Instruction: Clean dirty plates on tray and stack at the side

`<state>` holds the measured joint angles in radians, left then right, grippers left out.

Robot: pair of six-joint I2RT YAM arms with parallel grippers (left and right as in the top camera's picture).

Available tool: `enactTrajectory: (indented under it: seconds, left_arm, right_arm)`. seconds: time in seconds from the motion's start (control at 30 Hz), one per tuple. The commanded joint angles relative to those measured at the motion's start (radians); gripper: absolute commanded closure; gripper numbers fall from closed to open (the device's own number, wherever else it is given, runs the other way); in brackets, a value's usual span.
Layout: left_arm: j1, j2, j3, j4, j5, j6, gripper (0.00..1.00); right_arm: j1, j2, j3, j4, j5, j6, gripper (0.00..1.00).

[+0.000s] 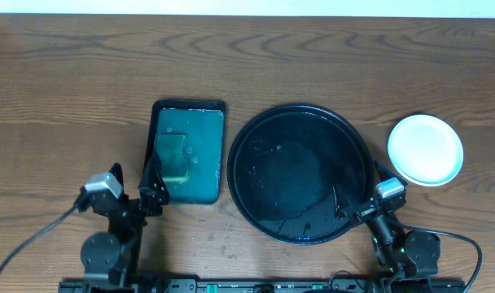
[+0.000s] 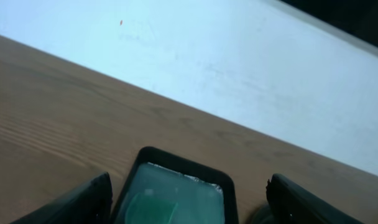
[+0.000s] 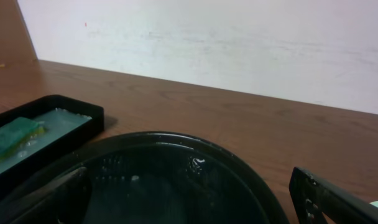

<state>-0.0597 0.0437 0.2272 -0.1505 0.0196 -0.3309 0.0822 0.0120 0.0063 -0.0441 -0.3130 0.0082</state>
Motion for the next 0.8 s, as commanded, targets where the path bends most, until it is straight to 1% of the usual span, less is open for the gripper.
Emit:
enactTrajectory:
  seconds: [0.0,0.2,0.3,0.43,0.6,0.77]
  left_arm:
    - [0.004,-0.037,-0.059,0.051,-0.005,0.026,0.19]
    - [-0.01,-0.043,-0.215,0.192,-0.005,0.025,0.2]
    - [-0.018,-0.043,-0.223,0.144,-0.005,0.012,0.19]
    - [-0.018,-0.043,-0.223,0.139,-0.005,0.013,0.2]
    - [-0.018,-0.043,-0.223,0.077,-0.005,0.013,0.19]
    - [-0.018,-0.042,-0.223,0.08,-0.005,0.013,0.2]
  right_arm:
    - [-0.005,-0.005,-0.001,-0.005,0.009,0.013,0.01]
    - [-0.005,-0.005,-0.001,-0.005,0.009,0.013,0.02]
    - [-0.005,-0.005,-0.001,-0.005,0.009,0.013,0.01]
    - [-0.005,-0.005,-0.001,-0.005,0.009,0.013,0.01]
    - [-0.005,-0.005,-0.001,-0.005,0.009,0.013,0.01]
    - [-0.005,-0.005,-0.001,-0.005,0.009,0.013,0.01]
